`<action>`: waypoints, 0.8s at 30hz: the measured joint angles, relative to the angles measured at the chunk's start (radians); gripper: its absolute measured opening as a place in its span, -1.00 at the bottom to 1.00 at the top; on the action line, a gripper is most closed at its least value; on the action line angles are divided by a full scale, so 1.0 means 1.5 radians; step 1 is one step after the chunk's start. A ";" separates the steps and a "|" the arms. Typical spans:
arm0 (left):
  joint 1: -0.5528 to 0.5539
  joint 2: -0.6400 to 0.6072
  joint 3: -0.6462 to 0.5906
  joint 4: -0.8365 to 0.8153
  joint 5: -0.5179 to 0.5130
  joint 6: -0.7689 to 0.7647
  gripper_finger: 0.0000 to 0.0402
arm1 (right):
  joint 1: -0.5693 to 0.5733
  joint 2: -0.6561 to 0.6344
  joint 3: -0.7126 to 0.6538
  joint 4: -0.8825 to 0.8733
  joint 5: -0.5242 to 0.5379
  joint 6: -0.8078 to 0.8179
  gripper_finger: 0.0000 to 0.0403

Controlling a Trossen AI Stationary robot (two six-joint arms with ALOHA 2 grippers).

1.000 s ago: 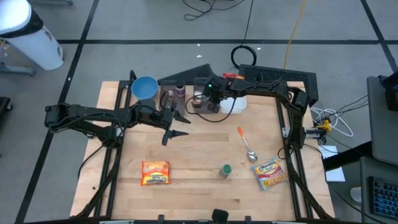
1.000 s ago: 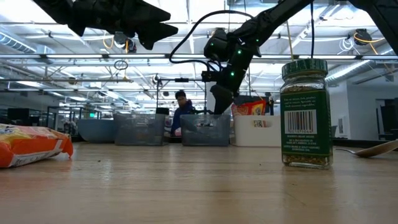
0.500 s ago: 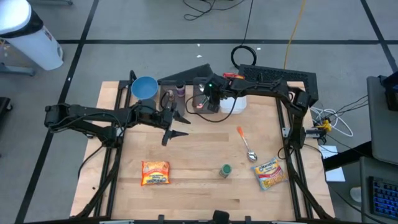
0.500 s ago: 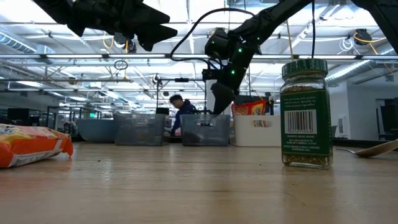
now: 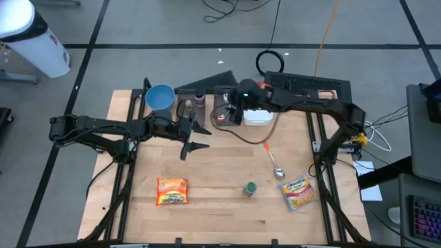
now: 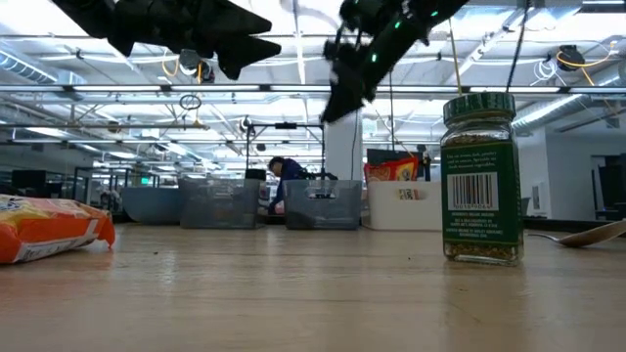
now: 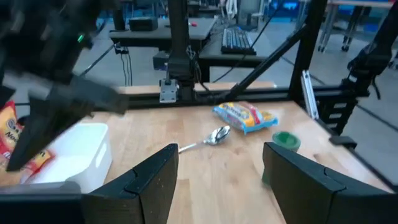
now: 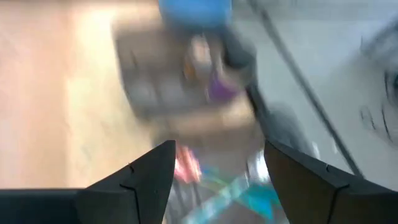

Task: Pick & Place Food Item
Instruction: Put the orange spoon into the right black bin

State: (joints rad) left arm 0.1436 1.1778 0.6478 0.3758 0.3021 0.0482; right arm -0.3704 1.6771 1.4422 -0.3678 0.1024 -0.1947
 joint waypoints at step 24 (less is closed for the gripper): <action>-0.010 0.000 0.000 0.062 -0.010 -0.025 0.22 | 0.168 -0.472 -0.809 1.118 -0.054 0.247 0.11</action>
State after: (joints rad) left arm 0.1284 1.1778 0.6479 0.4683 0.2871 0.0101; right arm -0.1187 0.9694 0.2287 1.3098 0.0211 0.1755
